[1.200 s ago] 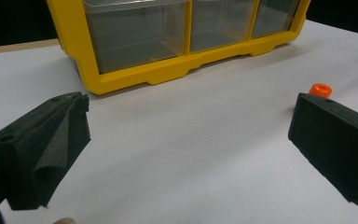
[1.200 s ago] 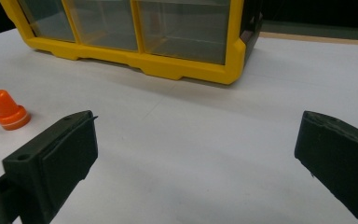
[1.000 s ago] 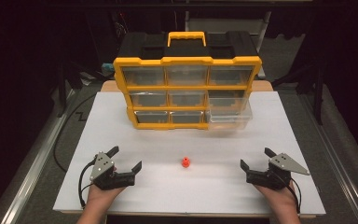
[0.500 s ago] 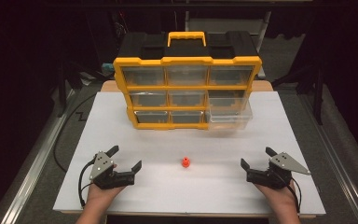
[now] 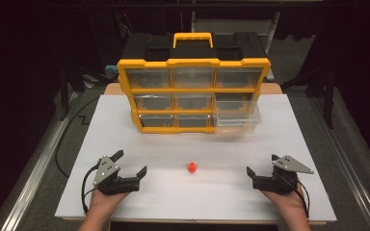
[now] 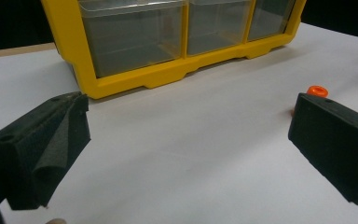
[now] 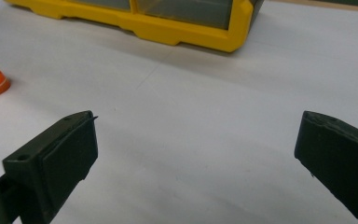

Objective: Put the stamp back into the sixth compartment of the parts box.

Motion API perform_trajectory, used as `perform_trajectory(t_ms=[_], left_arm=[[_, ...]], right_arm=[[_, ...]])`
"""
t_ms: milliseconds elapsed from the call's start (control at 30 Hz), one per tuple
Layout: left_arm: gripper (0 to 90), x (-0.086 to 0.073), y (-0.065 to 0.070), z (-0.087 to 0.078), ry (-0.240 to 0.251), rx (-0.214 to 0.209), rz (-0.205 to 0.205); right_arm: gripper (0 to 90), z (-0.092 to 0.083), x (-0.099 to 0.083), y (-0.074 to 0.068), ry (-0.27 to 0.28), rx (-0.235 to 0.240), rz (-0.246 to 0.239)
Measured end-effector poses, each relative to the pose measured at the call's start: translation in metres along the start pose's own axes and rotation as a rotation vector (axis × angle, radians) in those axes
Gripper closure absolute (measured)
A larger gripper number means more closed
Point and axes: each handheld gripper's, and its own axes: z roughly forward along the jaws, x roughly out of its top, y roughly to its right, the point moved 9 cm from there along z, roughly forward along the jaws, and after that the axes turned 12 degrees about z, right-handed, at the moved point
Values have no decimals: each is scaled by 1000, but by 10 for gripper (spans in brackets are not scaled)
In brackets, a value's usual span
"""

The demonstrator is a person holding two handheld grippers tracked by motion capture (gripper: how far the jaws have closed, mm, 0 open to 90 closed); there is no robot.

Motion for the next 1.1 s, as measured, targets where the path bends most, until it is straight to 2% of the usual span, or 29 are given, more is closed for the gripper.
perform_trajectory(t_ms=[300,400,567,900,933,967,1033,1100], left_arm=[[4,0,1,0,-2,-6,10],[4,0,1,0,-2,-5,11],[4,1,2,0,-1,-9,23],[4,1,3,1,2,-16,30],[4,1,4,1,3,-21,34],[4,1,4,1,3,-21,34],[4,2,5,1,3,-25,34],[4,2,5,2,3,-25,35]], right_arm=[[1,3,-7,-3,-72,5,-24],[1,4,-10,-9,-101,47,-31],[0,6,-11,-22,-108,96,-50],[0,14,-9,-48,-109,138,-74],[0,17,-9,-55,-114,151,-78],[0,17,-9,-55,-114,151,-78],[0,21,-9,-63,-115,168,-82],[0,22,-9,-65,-117,170,-82]])
